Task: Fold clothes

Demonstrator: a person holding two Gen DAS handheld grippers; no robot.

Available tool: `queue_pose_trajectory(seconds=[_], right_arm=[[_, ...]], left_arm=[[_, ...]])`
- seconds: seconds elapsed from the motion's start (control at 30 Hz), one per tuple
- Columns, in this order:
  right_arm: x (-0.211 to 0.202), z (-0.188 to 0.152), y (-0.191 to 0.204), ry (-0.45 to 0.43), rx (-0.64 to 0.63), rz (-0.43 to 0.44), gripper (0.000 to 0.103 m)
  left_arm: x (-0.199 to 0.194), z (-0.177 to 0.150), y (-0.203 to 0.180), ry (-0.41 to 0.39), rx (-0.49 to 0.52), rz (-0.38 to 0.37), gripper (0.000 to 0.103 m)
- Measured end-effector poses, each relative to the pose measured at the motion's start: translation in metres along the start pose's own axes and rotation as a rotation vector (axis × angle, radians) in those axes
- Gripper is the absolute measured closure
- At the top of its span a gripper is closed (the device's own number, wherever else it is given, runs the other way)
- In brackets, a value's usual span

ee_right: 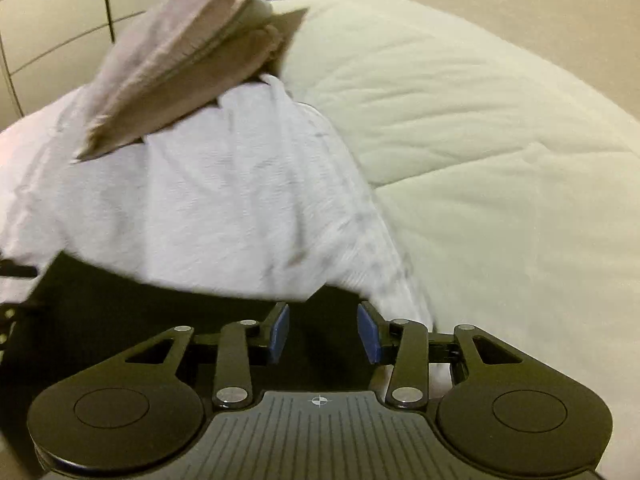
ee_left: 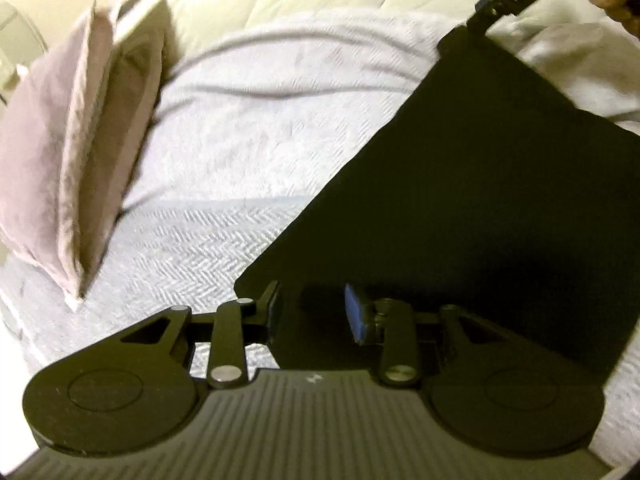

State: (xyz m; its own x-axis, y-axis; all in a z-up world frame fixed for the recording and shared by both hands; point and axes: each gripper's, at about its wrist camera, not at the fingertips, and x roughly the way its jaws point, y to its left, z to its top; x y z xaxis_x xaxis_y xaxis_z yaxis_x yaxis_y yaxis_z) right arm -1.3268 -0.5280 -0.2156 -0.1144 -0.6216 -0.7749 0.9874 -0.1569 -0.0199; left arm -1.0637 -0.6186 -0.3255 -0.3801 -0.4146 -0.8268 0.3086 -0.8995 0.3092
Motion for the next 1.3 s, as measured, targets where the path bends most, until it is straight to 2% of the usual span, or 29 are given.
queue_pose_trajectory(seconds=[0.13, 0.2, 0.37, 0.47, 0.57, 0.6, 0.67, 0.73, 0.83, 0.9, 0.97, 1.07, 1.13, 1.3], right_arm=[[0.072, -0.011, -0.020, 0.154, 0.141, 0.084, 0.071], [0.098, -0.020, -0.024, 0.169, 0.141, 0.119, 0.071], [0.109, -0.008, -0.034, 0.197, 0.121, 0.174, 0.072], [0.092, 0.000, -0.037, 0.194, 0.142, 0.179, 0.071], [0.053, 0.000, -0.034, 0.101, 0.156, 0.163, 0.070], [0.042, -0.004, -0.030, 0.081, 0.157, 0.165, 0.070], [0.020, -0.013, -0.021, 0.041, 0.159, 0.171, 0.068], [0.017, -0.028, -0.011, 0.042, 0.145, 0.189, 0.062], [0.046, -0.047, 0.000, 0.119, 0.134, 0.189, 0.061], [0.068, -0.061, -0.001, 0.183, 0.135, 0.195, 0.059], [0.069, -0.062, -0.001, 0.185, 0.117, 0.197, 0.059], [0.053, -0.058, 0.005, 0.182, 0.092, 0.166, 0.058], [0.027, -0.060, 0.010, 0.153, 0.094, 0.185, 0.058], [-0.030, -0.096, 0.039, 0.129, 0.085, 0.232, 0.058]], left_arm=[[0.021, -0.005, 0.003, 0.016, -0.032, -0.020, 0.075], [0.027, -0.005, 0.005, 0.017, -0.059, -0.023, 0.075], [0.028, -0.001, 0.008, 0.038, -0.067, -0.029, 0.076], [0.022, 0.002, 0.010, 0.048, -0.067, -0.042, 0.076], [0.007, 0.000, 0.017, -0.006, -0.114, -0.041, 0.076], [0.000, -0.001, 0.022, -0.039, -0.149, -0.042, 0.076], [-0.001, -0.003, 0.032, -0.058, -0.219, -0.048, 0.076], [0.005, -0.004, 0.040, -0.051, -0.265, -0.057, 0.076], [0.041, -0.007, 0.037, 0.048, -0.251, -0.056, 0.076], [0.056, -0.011, 0.038, 0.060, -0.271, -0.053, 0.076], [0.058, -0.012, 0.040, 0.058, -0.290, -0.048, 0.076], [0.034, -0.013, 0.040, 0.043, -0.293, -0.039, 0.076], [0.012, -0.024, 0.038, 0.030, -0.276, -0.052, 0.076], [-0.050, -0.066, 0.012, -0.012, -0.272, -0.158, 0.077]])
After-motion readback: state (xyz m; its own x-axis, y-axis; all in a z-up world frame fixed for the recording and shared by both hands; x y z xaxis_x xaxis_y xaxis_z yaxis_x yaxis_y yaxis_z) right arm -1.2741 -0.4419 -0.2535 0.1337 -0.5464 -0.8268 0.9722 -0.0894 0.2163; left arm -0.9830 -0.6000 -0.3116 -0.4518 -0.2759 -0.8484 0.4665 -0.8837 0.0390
